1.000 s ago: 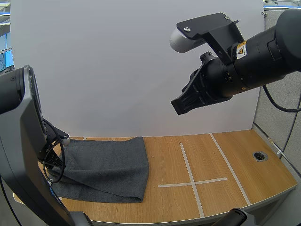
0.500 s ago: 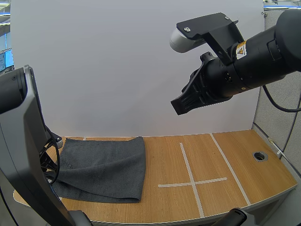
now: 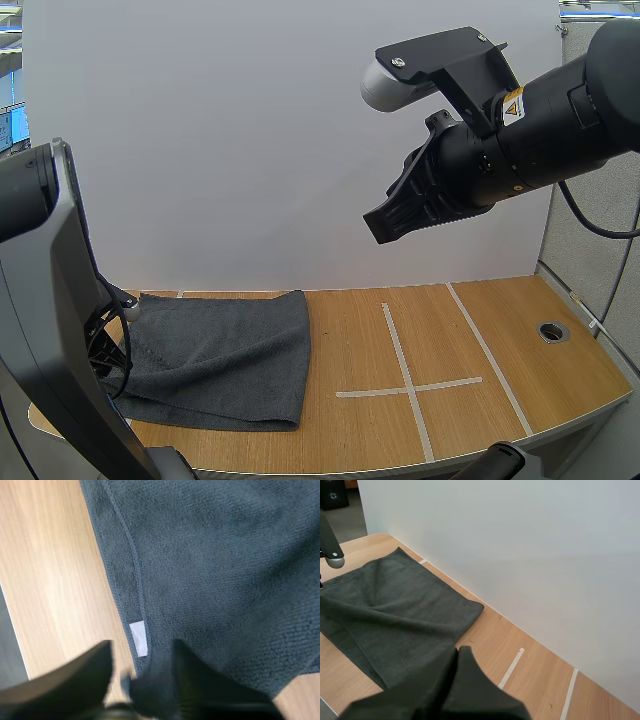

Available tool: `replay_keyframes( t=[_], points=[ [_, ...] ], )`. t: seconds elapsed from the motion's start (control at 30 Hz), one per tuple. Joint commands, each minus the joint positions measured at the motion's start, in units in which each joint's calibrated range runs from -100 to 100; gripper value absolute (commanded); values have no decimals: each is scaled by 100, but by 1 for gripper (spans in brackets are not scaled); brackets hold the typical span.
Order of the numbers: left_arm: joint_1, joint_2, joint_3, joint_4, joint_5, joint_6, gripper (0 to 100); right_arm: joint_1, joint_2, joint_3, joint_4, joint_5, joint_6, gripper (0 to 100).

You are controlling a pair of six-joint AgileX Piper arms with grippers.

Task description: Fold the towel

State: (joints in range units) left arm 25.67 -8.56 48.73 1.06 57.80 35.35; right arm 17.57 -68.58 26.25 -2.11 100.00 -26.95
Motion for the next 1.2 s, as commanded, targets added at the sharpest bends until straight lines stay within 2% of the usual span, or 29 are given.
replay_keyframes(
  t=[0.0,0.2,0.37,0.57,0.63,0.73,0.87,1.03,1.17],
  points=[
    [13,-56,43,-106,-166,24,100,21,-52,20,11,0,29,0],
    [13,-56,-145,-22,-511,24,100,21,-52,20,11,0,29,0],
    [-18,-43,-532,-261,-656,229,100,21,-52,20,11,0,29,0],
    [-290,234,-1111,-426,-671,438,100,21,-52,20,11,0,29,0],
    [-476,492,-1494,-426,-842,473,100,21,-52,20,11,0,29,0],
    [-621,899,-2134,-415,-731,473,100,21,-52,20,11,0,29,0],
    [-661,1531,-3152,-578,-245,524,100,21,-52,20,11,0,29,0],
    [-628,2360,-4325,-1342,1491,724,100,21,-52,20,11,0,29,0],
    [-599,2829,-4854,-1916,2716,724,100,21,-52,20,11,0,29,0]
  ],
)
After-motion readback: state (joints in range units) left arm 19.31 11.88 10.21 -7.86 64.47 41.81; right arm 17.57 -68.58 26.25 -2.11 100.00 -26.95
